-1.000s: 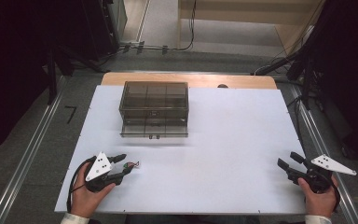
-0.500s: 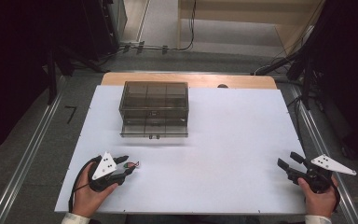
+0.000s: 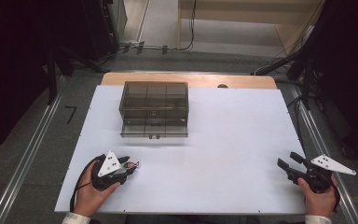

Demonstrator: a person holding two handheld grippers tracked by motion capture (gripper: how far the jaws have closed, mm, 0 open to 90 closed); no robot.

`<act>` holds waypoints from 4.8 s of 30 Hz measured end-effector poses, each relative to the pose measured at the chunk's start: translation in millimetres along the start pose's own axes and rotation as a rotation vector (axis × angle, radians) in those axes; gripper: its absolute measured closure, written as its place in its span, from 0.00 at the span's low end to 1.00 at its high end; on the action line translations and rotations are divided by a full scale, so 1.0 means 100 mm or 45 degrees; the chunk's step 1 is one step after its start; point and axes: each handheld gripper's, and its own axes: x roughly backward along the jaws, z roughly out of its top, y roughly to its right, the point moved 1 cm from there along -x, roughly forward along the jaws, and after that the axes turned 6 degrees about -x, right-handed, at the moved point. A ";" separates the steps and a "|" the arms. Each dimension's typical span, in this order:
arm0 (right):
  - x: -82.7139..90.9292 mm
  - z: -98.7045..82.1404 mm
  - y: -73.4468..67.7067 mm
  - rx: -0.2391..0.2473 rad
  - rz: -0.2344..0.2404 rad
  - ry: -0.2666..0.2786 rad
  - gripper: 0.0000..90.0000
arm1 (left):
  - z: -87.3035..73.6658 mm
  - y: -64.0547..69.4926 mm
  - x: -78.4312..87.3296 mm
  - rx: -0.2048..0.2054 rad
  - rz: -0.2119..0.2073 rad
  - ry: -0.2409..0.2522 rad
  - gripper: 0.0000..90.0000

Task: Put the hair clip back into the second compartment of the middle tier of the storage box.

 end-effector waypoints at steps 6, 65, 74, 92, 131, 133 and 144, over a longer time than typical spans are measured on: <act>0.00 0.00 0.00 -0.003 0.002 0.002 0.35 | 0.00 0.01 -0.01 -0.012 -0.006 -0.010 0.65; 0.00 0.00 0.00 0.003 0.003 -0.005 0.37 | 0.01 -0.12 0.08 0.211 0.035 0.165 0.96; 0.00 0.00 0.00 0.003 0.002 -0.007 0.37 | 0.02 -0.15 0.10 0.243 0.045 0.221 0.96; 0.00 0.00 0.00 0.000 0.006 -0.002 0.36 | 0.16 -0.27 0.05 0.304 0.057 0.320 0.96; 0.00 0.00 0.01 -0.008 0.022 0.000 0.36 | 0.76 -0.51 -0.59 0.353 0.091 0.348 0.96; 0.00 0.00 0.01 -0.007 0.023 0.001 0.36 | 0.75 -0.52 -0.61 0.358 0.093 0.341 0.96; 0.00 0.00 0.01 -0.009 0.026 0.001 0.36 | 0.72 -0.55 -0.70 0.361 0.113 0.295 0.96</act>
